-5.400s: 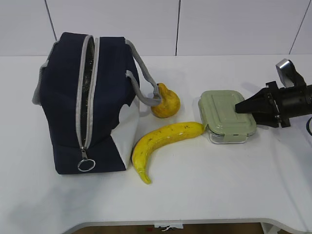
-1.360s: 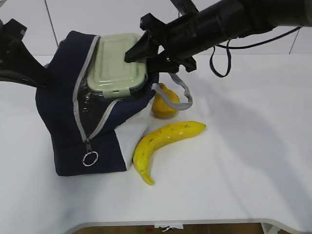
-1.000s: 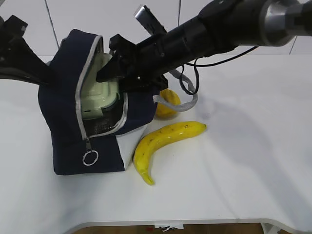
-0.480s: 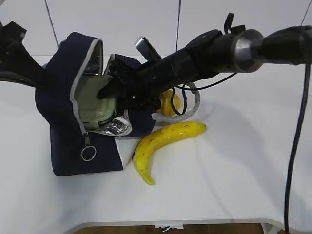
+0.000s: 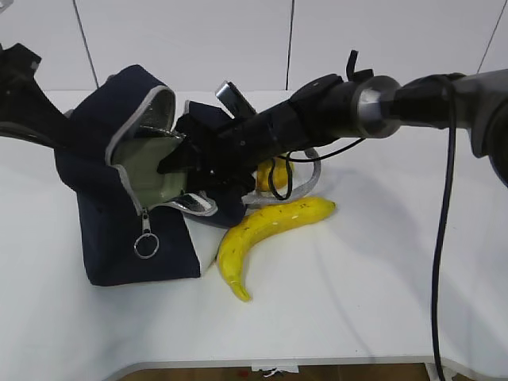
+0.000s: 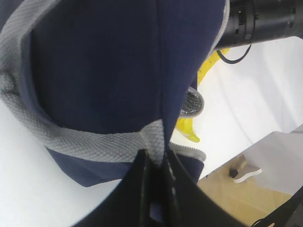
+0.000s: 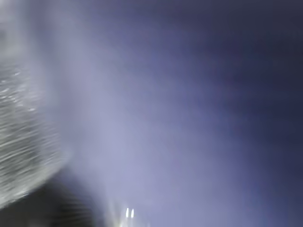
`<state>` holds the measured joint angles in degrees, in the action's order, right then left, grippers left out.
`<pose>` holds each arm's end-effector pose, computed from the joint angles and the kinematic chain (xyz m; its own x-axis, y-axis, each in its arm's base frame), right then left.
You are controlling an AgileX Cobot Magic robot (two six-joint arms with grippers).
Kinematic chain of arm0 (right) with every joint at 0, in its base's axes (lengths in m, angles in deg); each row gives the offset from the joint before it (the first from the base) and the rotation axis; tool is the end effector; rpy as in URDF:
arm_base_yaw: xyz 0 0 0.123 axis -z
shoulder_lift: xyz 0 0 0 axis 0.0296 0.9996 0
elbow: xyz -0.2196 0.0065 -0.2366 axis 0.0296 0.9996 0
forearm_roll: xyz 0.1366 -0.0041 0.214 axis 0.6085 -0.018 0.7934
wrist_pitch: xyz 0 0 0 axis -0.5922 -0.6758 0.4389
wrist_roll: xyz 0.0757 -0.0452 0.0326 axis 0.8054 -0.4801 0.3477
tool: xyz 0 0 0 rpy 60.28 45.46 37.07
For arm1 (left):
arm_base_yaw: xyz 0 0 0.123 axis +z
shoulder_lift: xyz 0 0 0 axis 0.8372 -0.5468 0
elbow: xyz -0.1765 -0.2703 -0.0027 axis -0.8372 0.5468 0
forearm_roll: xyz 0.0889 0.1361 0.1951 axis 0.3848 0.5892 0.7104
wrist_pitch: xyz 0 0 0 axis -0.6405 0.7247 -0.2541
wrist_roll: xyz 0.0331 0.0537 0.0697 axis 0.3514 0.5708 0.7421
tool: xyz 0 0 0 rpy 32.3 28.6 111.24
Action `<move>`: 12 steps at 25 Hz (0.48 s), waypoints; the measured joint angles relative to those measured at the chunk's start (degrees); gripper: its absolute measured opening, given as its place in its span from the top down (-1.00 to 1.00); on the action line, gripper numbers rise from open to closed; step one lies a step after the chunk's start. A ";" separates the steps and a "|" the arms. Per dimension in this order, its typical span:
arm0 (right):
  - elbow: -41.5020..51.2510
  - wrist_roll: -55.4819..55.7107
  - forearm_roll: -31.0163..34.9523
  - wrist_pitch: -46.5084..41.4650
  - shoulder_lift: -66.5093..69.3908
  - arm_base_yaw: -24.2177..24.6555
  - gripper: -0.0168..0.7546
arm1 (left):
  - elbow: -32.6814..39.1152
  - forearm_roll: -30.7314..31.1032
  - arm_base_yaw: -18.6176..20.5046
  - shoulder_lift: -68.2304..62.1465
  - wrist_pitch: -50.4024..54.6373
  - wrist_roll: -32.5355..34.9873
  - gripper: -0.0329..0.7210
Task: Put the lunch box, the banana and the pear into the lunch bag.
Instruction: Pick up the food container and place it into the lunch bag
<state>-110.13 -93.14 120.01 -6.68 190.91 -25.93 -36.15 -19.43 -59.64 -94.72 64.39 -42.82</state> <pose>0.4678 0.2817 0.1656 -0.9749 0.0996 -0.1990 -0.1173 0.5302 0.8397 0.3012 -0.0686 0.3366 -0.9168 0.0685 -0.3934 0.2827 0.8070 -0.5185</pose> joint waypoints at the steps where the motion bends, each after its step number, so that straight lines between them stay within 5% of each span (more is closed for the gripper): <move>1: 0.00 0.00 -0.14 0.00 0.11 0.00 0.01 | 0.00 0.14 0.00 0.00 0.14 0.00 0.89; 5: -0.78 0.35 -0.66 -0.57 0.33 0.00 -0.11 | 0.00 0.91 0.00 0.00 0.37 0.00 0.89; 12: -4.95 1.24 -3.51 -6.39 0.41 0.12 -0.62 | 0.00 1.15 0.00 0.00 1.40 0.00 0.89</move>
<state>-115.08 -91.90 116.51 -13.08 191.32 -25.81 -36.15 -18.29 -59.64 -94.72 65.79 -42.82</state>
